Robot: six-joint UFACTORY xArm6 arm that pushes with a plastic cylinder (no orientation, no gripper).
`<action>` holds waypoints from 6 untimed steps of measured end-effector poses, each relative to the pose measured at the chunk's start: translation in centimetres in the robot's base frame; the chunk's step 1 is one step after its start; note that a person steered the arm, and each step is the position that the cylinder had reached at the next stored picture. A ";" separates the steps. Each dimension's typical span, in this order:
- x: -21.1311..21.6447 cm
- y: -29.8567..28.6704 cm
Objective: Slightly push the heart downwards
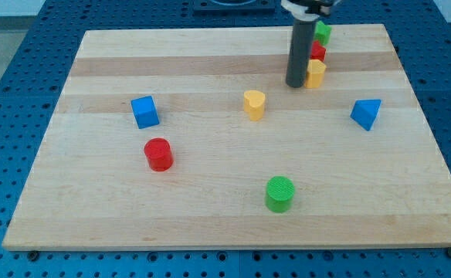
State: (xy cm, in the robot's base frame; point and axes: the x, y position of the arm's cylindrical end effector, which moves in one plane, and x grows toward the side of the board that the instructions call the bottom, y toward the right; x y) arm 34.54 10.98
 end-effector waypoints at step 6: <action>5.2 -10.1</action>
